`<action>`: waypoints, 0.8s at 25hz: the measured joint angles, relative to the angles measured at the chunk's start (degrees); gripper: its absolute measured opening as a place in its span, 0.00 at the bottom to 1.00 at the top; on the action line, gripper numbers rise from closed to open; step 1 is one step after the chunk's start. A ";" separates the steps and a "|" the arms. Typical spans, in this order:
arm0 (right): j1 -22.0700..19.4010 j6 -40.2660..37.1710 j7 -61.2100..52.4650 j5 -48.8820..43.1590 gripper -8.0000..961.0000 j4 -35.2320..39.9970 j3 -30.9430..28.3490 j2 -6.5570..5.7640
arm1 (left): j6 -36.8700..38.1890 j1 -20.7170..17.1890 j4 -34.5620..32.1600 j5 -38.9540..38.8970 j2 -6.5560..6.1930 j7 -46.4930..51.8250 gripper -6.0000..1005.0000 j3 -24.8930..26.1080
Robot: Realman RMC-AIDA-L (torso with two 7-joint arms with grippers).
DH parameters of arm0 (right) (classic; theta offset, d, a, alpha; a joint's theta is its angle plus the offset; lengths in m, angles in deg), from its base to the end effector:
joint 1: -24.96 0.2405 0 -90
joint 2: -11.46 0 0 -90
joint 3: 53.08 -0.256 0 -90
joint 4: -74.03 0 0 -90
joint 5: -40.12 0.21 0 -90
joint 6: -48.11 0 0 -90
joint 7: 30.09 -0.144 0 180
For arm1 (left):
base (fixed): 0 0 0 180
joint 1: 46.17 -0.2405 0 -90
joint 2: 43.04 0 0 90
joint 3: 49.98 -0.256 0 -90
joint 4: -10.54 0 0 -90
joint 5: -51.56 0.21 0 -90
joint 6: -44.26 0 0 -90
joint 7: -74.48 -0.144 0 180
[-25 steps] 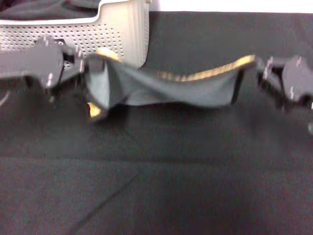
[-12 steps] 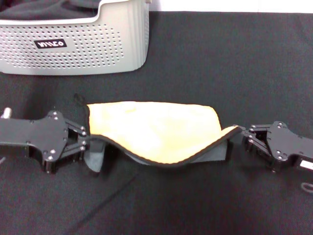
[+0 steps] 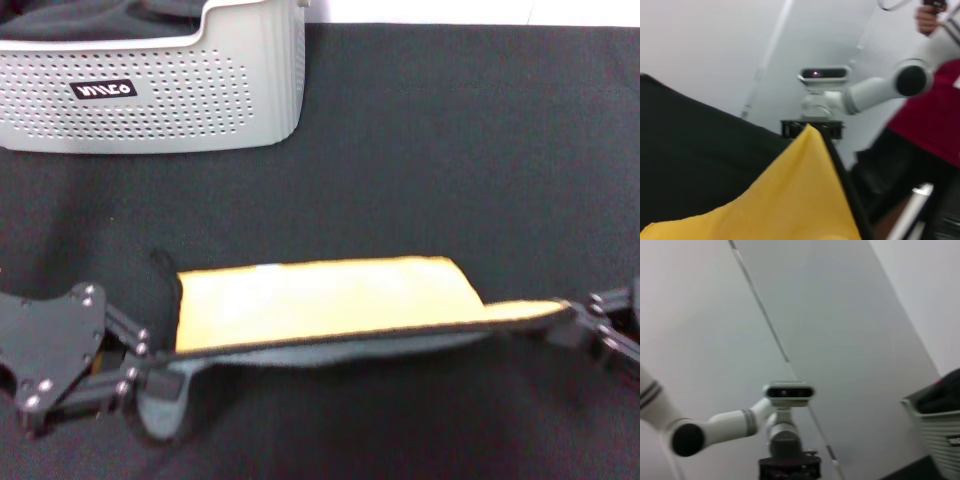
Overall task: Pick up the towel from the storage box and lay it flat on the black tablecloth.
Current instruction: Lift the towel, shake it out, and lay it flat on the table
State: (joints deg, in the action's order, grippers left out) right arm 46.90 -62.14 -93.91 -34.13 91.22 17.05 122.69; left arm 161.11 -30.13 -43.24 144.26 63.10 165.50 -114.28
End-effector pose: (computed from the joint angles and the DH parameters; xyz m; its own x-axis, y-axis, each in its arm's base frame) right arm 0.2671 0.2388 0.0084 0.5364 -0.3133 -0.7837 -0.3117 -0.9365 0.1610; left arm -0.2586 0.2385 0.0803 0.8350 0.3499 0.4246 0.2606 -0.9312 0.2548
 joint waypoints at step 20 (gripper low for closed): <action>-7.13 -13.00 4.19 -3.45 0.01 7.91 0.85 0.59 | 0.14 -2.67 -20.40 -24.03 -12.09 11.50 0.03 -19.46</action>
State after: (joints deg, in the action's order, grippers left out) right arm 39.77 -75.14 -89.72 -37.58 99.13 17.89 123.28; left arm 161.24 -32.79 -63.64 120.22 51.01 177.00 -133.74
